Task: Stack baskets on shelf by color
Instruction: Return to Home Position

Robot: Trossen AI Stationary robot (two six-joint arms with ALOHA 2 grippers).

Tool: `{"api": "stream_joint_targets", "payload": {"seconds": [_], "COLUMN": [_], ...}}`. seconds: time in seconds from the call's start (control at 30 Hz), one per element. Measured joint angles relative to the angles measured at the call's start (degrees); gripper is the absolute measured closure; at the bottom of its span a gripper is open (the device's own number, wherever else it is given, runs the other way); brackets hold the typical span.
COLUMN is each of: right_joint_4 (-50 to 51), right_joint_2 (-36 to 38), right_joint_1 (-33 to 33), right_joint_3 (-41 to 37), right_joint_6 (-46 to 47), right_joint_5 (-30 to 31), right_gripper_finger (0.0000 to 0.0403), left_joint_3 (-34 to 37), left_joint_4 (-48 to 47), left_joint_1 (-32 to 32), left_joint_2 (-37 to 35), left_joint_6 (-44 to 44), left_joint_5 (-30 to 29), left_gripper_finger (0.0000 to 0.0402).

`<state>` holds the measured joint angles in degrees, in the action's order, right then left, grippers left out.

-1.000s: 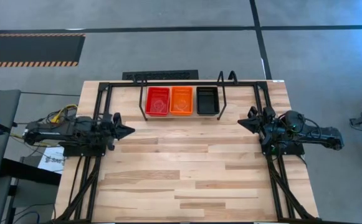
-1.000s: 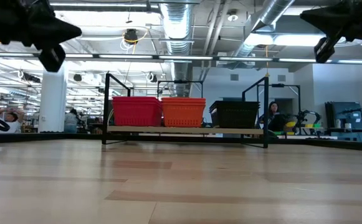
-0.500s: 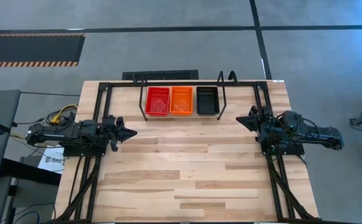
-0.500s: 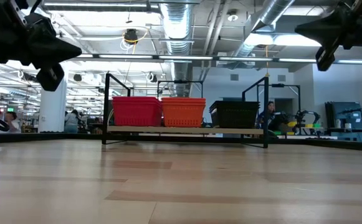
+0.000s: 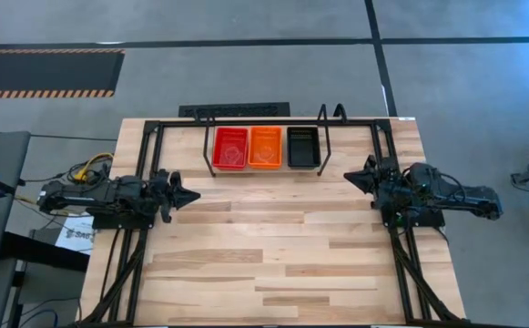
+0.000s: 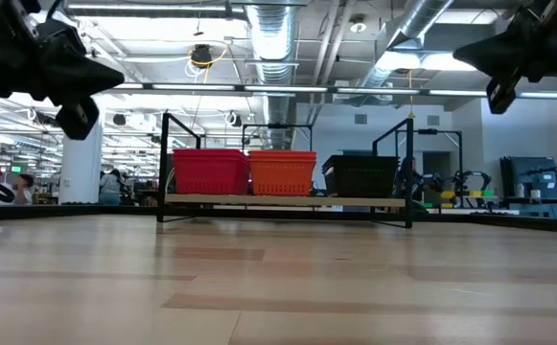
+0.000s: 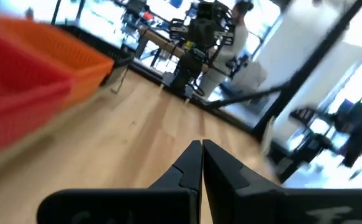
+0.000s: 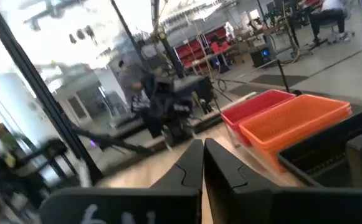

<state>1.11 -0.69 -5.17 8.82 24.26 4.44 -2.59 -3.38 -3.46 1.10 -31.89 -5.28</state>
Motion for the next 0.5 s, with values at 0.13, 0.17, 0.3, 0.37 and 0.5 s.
{"api": "stream_joint_targets", "payload": {"seconds": [0.13, 0.17, 0.3, 0.37, 0.5], "right_joint_4": [1.7, 1.6, 1.7, 2.1, 6.3], "right_joint_2": [0.0, 0.0, 0.0, 0.0, 0.0], "right_joint_1": [0.7, 0.9, 2.1, 2.6, 4.0], "right_joint_3": [0.0, 0.0, 0.0, 0.0, 0.0], "right_joint_6": [-11.2, -13.7, -19.6, -21.9, -25.5], "right_joint_5": [-1.5, -1.5, -1.6, -1.6, -1.7], "right_gripper_finger": [0.0372, 0.0371, 0.037, 0.037, 0.0371], "left_joint_3": [0.0, 0.0, 0.0, 0.0, 0.0], "left_joint_4": [0.4, 0.5, 0.5, 0.5, 0.2], "left_joint_1": [0.0, 0.0, 0.0, 0.0, 0.0], "left_joint_2": [0.0, 0.0, 0.0, 0.0, 0.0], "left_joint_6": [14.9, 17.4, 22.9, 24.8, 26.9], "left_joint_5": [3.3, 4.1, 5.3, 5.3, 5.5], "left_gripper_finger": [0.0401, 0.0401, 0.0401, 0.0401, 0.0401]}}
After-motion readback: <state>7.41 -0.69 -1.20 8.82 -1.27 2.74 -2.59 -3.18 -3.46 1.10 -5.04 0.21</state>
